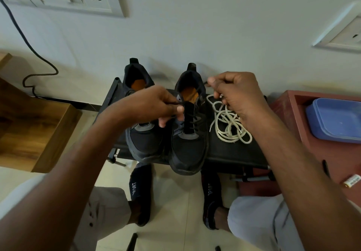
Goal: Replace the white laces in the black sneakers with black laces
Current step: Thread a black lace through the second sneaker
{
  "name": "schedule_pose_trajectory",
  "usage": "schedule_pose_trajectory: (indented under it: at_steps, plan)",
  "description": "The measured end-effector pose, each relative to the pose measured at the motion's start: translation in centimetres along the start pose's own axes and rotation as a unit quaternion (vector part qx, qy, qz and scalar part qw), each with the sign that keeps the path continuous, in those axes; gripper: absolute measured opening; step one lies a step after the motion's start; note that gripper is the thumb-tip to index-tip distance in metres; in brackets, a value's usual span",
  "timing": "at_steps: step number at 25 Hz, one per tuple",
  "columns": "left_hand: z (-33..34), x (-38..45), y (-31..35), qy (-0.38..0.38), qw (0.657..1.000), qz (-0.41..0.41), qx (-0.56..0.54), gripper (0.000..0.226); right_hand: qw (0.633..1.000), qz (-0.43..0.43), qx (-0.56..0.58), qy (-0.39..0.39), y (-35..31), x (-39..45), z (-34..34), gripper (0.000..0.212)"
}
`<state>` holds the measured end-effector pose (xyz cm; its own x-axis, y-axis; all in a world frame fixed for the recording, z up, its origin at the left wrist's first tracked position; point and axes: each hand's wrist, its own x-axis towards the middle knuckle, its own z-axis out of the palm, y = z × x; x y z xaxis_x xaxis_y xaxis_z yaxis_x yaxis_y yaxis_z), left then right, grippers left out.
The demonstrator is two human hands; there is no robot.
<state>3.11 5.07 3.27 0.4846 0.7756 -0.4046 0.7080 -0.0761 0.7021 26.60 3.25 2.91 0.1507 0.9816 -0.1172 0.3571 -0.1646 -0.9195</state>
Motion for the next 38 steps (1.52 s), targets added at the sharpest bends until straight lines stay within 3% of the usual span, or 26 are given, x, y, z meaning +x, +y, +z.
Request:
schedule_pose_trajectory:
  at_steps: [3, 5, 9, 13, 15, 18, 20, 23, 30, 32, 34, 38]
  plan:
    - [0.2, 0.2, 0.5, 0.054, 0.994, 0.043, -0.081, 0.045, 0.992, -0.024, -0.078, -0.094, -0.2, -0.4, 0.9, 0.01]
    - [0.4, 0.3, 1.2, 0.068, 0.984, 0.053, -0.156, 0.043, 0.988, -0.023, -0.09, -0.124, -0.4, -0.6, 1.2, 0.014]
    - [1.3, 0.6, 1.4, 0.072, 0.984, 0.061, -0.149, 0.022, 0.991, -0.013, -0.061, -0.119, -0.6, -0.8, 1.0, 0.019]
    - [0.5, 0.5, 0.4, 0.058, 0.998, 0.007, -0.015, 0.026, 0.999, 0.014, -0.036, -0.026, 0.0, -0.1, 0.6, 0.011]
    - [0.5, 0.4, 0.2, 0.057, 0.998, 0.019, -0.003, 0.026, 0.998, 0.033, -0.021, -0.049, -0.1, -0.3, 0.6, 0.017]
    - [1.1, 0.8, 0.8, 0.126, 0.988, 0.057, -0.062, 0.029, 0.992, 0.021, -0.019, -0.125, -0.7, -0.8, 1.4, 0.009]
    - [1.4, 1.1, 1.2, 0.102, 0.985, 0.064, -0.121, 0.02, 0.994, 0.009, -0.009, -0.112, -0.8, -0.8, 1.7, 0.005]
    - [1.9, 1.1, 1.3, 0.079, 0.99, 0.048, -0.108, 0.013, 0.997, 0.016, -0.006, -0.069, -0.3, -0.4, 1.4, 0.009]
    - [3.2, 1.7, 1.2, 0.139, 0.979, 0.018, -0.15, 0.012, 0.992, -0.036, -0.088, -0.085, 0.4, -0.6, 2.7, 0.027]
    - [3.8, 2.0, 0.9, 0.185, 0.976, 0.013, -0.112, 0.01, 0.975, -0.078, -0.198, -0.069, 0.8, -0.7, 2.6, 0.044]
    - [4.5, 2.3, 0.7, 0.245, 0.969, 0.038, -0.014, 0.011, 0.943, -0.083, -0.306, -0.103, 1.0, -1.1, 2.5, 0.064]
    - [5.7, 2.7, 0.4, 0.264, 0.954, 0.063, 0.127, 0.02, 0.93, -0.045, -0.326, -0.165, 1.4, -1.3, 2.5, 0.065]
